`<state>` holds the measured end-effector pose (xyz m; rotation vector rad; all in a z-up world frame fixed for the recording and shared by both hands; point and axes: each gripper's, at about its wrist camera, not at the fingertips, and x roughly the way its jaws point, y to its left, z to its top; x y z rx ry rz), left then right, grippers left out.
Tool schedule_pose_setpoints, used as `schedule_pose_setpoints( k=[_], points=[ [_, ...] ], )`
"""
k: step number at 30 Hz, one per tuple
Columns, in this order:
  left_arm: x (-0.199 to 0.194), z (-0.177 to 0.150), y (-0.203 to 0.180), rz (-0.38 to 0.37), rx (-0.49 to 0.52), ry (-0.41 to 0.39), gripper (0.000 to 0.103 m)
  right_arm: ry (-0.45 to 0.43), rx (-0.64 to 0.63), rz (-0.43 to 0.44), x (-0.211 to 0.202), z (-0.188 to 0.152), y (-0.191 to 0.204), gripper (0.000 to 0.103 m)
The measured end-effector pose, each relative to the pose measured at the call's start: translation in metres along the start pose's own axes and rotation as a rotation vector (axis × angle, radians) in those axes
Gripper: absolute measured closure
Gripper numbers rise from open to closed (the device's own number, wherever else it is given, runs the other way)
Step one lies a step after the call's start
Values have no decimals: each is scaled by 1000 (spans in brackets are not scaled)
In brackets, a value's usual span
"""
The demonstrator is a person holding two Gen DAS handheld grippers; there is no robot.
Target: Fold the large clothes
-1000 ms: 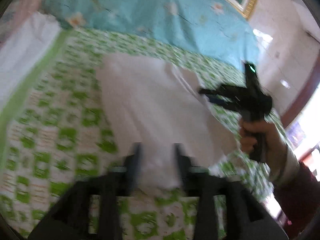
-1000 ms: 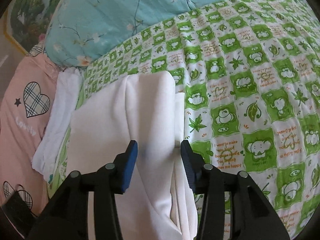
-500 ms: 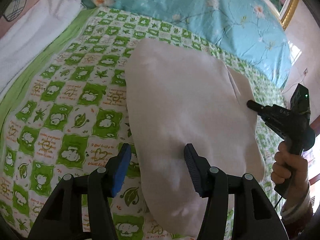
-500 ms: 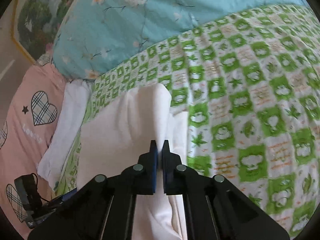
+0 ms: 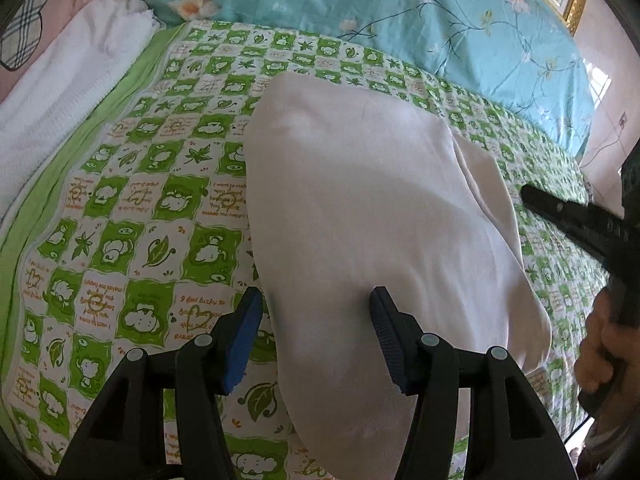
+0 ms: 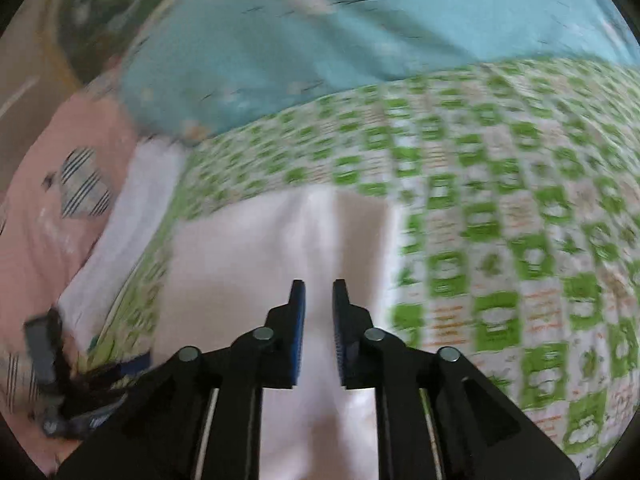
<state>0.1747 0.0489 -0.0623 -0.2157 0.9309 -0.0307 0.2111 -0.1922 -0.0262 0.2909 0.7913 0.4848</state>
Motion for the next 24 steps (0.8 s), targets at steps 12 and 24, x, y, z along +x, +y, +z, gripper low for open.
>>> schedule_pose_setpoints(
  k=[12, 24],
  points=[
    [4, -2, -4, 23, 24, -9, 42, 158, 52, -51, 53, -30, -32, 103],
    [7, -2, -8, 45, 39, -12, 41, 87, 99, -3, 27, -28, -25, 100]
  ],
)
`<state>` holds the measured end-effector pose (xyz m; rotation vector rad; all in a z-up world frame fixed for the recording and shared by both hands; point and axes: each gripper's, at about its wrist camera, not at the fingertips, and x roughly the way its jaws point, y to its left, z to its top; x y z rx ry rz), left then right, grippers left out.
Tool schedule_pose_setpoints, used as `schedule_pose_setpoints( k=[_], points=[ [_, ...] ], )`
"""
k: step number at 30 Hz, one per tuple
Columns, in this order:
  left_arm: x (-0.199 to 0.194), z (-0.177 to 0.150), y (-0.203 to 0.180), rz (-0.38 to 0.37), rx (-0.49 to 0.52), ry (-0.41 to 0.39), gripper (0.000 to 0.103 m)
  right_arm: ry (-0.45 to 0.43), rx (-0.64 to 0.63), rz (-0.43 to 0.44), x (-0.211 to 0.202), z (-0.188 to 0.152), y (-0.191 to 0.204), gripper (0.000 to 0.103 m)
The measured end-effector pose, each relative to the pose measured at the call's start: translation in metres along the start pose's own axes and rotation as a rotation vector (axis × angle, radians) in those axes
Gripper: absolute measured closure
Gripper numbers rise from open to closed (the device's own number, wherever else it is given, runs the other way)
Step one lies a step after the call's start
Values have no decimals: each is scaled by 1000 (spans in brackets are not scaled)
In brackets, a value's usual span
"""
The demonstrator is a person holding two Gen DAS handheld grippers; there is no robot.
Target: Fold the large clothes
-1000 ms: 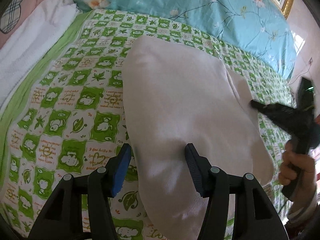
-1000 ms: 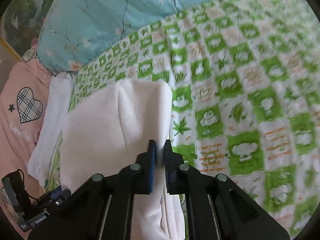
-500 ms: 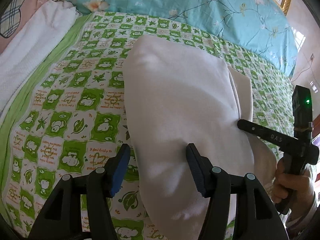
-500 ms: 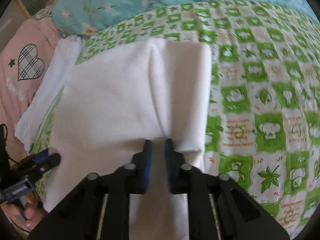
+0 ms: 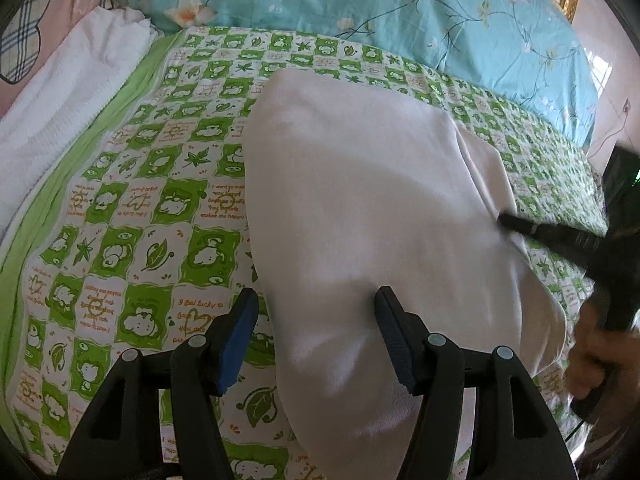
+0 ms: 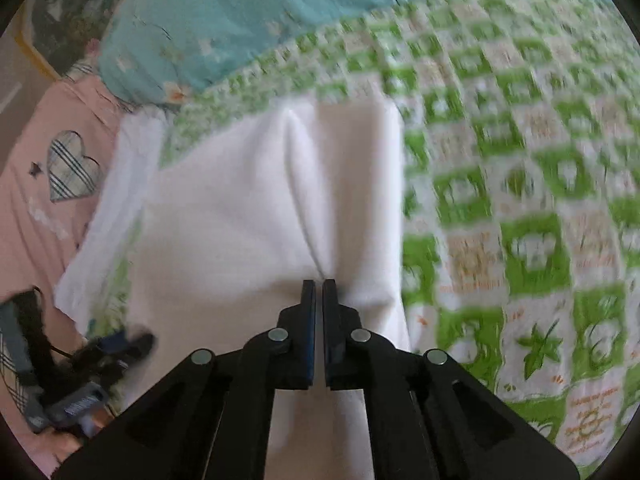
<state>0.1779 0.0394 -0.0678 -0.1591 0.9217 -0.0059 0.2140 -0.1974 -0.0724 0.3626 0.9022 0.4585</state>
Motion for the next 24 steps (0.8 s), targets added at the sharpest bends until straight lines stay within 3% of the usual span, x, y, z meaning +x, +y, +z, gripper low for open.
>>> schedule_pose_setpoints(
  k=[4, 8, 10, 14, 19, 24],
  points=[
    [0, 0, -3, 11, 9, -1, 41, -32, -28, -2, 0, 30, 9, 99],
    [1, 1, -4, 13, 17, -1, 41, -11, -13, -85, 30, 54, -2, 99],
    [3, 2, -4, 7, 17, 1, 41, 25, 15, -108, 49, 60, -16, 100],
    [2, 3, -5, 15, 22, 2, 41, 14, 30, -106, 55, 60, -26, 99],
    [-4, 1, -2, 6, 9, 9, 41, -28, 29, -23, 9, 35, -13, 99],
    [-24, -8, 3, -9, 6, 1, 40, 2, -65, 4, -33, -21, 6, 98]
  ],
)
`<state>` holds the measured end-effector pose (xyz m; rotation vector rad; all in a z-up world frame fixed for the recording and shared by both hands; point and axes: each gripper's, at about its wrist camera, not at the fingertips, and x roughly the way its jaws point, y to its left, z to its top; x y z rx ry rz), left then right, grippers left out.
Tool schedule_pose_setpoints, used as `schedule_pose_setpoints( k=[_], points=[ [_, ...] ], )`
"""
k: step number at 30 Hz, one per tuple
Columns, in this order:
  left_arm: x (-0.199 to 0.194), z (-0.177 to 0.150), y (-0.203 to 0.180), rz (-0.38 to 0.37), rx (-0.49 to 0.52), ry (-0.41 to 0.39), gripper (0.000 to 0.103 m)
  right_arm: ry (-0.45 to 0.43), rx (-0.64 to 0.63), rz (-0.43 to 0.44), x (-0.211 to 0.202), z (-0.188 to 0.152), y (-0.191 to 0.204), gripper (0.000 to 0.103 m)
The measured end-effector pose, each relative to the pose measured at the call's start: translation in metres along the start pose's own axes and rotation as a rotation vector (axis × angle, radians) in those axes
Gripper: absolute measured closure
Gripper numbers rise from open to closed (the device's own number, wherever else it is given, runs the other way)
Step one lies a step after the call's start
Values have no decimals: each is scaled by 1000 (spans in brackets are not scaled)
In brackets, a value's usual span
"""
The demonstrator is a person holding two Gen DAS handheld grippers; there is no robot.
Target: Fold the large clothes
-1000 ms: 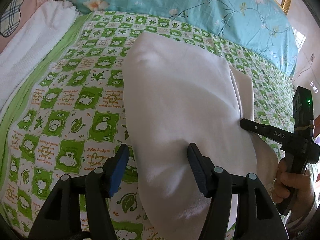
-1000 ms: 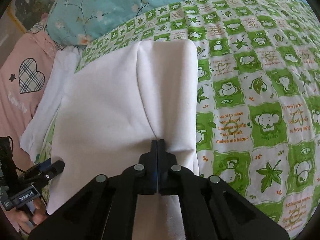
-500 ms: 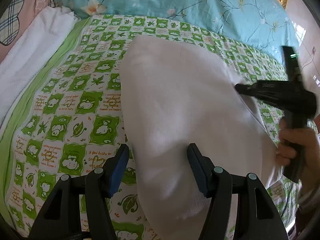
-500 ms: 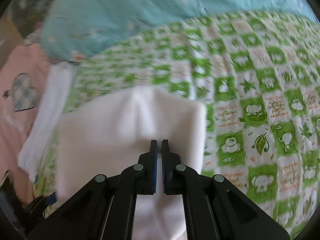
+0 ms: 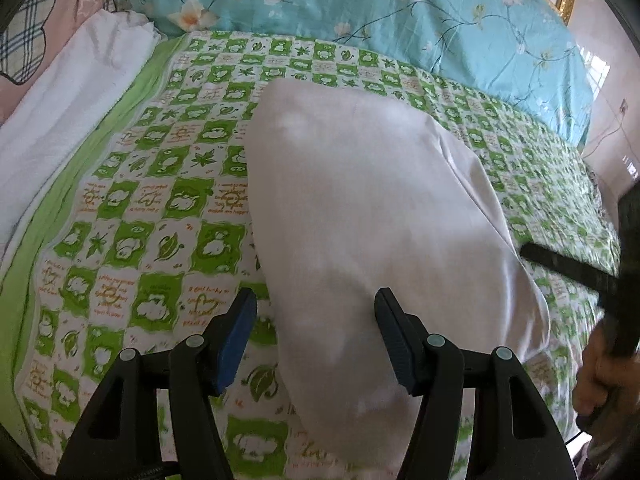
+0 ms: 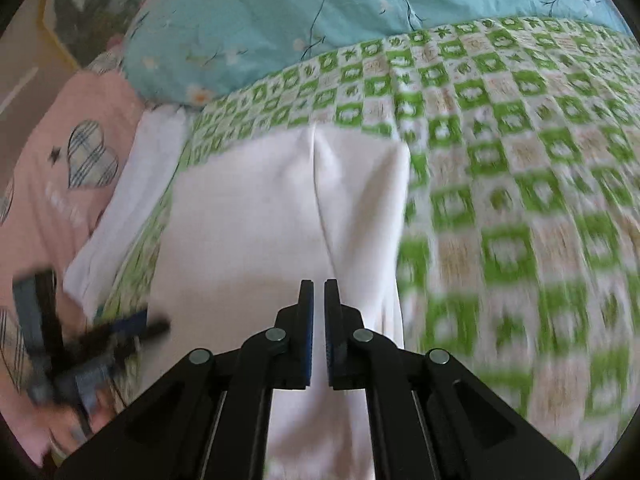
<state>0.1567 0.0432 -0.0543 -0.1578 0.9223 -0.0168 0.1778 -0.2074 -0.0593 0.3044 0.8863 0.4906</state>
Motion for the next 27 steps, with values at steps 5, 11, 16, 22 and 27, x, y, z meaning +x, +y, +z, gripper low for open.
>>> schedule_pose_setpoints(
  k=[5, 11, 16, 22, 27],
  points=[
    [-20, -21, 4, 14, 3, -5, 35, 19, -14, -38, -28, -39, -4, 69],
    [-39, -53, 10, 10, 0, 12, 32, -8, 12, -58, -52, -57, -11, 69],
    [-51, -82, 13, -2, -4, 33, 26, -10, -4, -56, -67, -72, -4, 62],
    [-47, -121, 8, 6, 11, 109, 23, 37, -74, -61, -69, -102, 11, 38],
    [-65, -134, -2, 33, 66, 112, 23, 59, -156, -73, -82, -120, 19, 28]
  ],
)
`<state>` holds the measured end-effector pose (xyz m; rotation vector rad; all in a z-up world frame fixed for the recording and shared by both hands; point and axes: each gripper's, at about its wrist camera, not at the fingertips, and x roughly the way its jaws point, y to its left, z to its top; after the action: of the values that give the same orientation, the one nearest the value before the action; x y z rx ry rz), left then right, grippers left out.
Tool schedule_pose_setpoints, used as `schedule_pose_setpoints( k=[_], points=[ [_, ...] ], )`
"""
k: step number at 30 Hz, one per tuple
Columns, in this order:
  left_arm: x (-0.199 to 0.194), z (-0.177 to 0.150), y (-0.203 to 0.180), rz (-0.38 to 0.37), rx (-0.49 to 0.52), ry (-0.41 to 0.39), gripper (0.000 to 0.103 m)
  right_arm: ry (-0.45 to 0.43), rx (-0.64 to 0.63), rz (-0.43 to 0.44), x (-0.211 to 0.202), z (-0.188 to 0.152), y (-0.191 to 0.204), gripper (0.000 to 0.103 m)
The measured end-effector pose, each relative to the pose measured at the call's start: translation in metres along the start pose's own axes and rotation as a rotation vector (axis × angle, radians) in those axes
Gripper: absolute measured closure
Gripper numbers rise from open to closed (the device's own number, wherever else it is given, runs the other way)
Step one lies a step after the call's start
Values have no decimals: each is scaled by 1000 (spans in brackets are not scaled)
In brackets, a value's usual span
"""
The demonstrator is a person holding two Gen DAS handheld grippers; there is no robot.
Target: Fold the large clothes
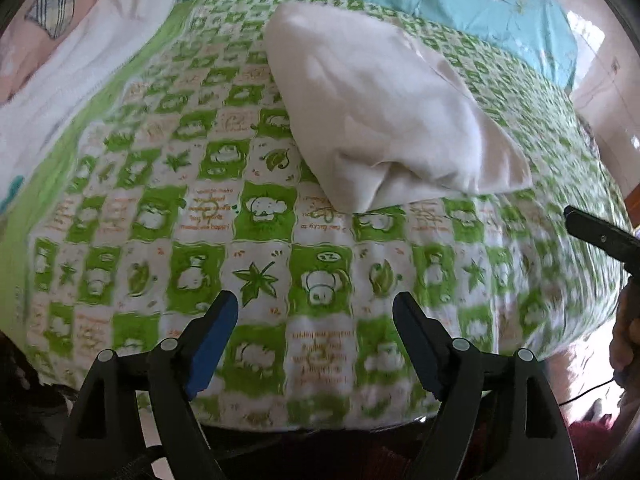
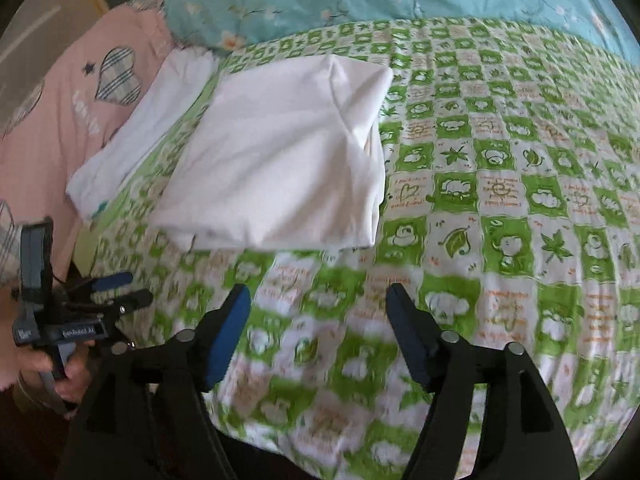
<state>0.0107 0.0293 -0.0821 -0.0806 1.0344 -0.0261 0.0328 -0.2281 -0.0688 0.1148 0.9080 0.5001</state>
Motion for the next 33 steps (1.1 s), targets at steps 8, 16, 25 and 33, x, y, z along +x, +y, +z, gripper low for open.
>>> schedule_pose_setpoints(
  k=[8, 16, 25, 33],
  points=[
    [-64, 17, -19, 39, 93, -154, 1, -93, -77, 47, -56, 5, 13, 0],
    [-34, 39, -10, 84, 58, -88, 1, -48, -106, 26, -26, 15, 17, 0],
    [-45, 61, -17, 97, 63, -139, 1, -27, -154, 34, -15, 31, 30, 0],
    [-42, 73, -24, 109, 89, -146, 1, -23, -152, 28, -8, 48, 26, 0]
  ],
)
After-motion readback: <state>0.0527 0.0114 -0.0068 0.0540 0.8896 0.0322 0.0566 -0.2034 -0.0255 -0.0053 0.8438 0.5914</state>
